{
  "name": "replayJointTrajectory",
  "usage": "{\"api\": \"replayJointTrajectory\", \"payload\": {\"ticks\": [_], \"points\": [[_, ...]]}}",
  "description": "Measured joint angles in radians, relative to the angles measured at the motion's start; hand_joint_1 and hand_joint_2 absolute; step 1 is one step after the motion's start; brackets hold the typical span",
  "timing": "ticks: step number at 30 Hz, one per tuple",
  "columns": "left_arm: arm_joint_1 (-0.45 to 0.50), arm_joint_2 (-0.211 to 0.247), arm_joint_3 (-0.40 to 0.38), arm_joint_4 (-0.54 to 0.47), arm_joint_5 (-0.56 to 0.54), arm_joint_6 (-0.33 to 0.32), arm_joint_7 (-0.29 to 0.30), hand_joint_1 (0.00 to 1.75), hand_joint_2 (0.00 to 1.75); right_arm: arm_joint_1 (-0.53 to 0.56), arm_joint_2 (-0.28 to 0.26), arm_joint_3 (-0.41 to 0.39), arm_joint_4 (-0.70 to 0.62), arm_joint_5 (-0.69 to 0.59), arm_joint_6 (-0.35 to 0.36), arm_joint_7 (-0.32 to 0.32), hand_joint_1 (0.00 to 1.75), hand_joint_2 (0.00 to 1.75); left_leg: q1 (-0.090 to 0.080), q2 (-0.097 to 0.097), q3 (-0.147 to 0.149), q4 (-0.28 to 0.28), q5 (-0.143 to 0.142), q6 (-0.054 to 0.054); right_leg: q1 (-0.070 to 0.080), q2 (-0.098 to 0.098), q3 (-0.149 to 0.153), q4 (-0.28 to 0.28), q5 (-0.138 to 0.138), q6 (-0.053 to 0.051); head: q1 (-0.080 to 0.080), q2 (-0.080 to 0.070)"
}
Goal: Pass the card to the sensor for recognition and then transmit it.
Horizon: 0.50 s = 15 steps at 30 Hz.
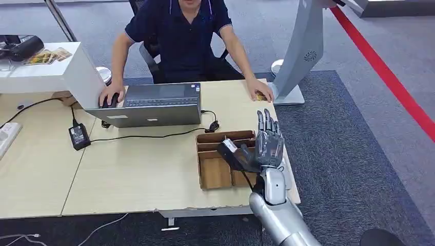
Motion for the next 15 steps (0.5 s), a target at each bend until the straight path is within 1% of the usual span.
{"api": "replayJointTrajectory", "payload": {"ticks": [15], "points": [[-0.005,-0.001,-0.008,0.0,0.0,-0.003,0.0,0.0,1.75,-0.012,-0.019,0.001,0.014,-0.001,0.0,0.011,0.0,1.75,0.0,0.0,0.0,0.0,0.0,0.0,0.0,0.0,0.0,0.0,0.0,0.0,0.0,0.0]]}}
